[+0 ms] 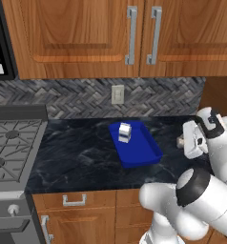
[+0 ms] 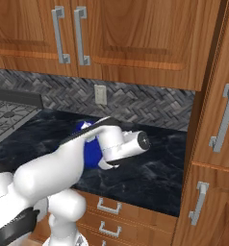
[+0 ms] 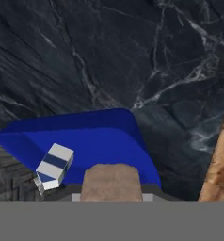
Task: Take out the milk from the fridge and place it on the tray on the counter. Then take the sugar cube near the tray and place it in the tray.
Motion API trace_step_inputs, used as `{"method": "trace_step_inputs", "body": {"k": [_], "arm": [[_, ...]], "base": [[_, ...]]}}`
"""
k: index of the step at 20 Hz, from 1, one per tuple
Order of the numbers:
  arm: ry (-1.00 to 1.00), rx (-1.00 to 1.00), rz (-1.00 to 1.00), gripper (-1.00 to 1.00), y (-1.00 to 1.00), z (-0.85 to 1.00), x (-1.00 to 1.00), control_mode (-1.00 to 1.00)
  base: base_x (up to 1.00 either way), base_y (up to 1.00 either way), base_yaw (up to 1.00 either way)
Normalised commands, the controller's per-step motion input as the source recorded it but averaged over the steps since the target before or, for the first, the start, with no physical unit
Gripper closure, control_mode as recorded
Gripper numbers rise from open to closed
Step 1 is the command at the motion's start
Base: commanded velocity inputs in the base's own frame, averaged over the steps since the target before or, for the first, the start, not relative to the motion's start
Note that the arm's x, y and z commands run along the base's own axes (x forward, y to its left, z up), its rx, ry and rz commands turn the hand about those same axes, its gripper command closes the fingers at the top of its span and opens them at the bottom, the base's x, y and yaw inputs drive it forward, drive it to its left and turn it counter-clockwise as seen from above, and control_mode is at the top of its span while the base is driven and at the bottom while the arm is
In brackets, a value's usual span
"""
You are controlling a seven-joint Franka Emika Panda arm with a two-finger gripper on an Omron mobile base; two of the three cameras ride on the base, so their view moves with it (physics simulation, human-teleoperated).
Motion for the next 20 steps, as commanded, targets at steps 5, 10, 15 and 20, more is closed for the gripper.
{"method": "trace_step_inputs", "body": {"k": [5, 10, 15, 20], "arm": [[0.16, 0.02, -0.01, 1.0, 0.42, 0.17, 0.19, -1.0], [0.19, 0.0, 0.0, 1.0, 0.11, 0.12, 0.39, -1.0], [0.09, 0.0, 0.0, 1.0, 0.16, -0.12, 0.41, -1.0], [0.08, 0.02, 0.02, 1.0, 0.19, -0.3, 0.43, -1.0]], "base": [[0.0, 0.0, 0.0], [0.0, 0.0, 0.0], [0.0, 0.0, 0.0], [0.0, 0.0, 0.0]]}}
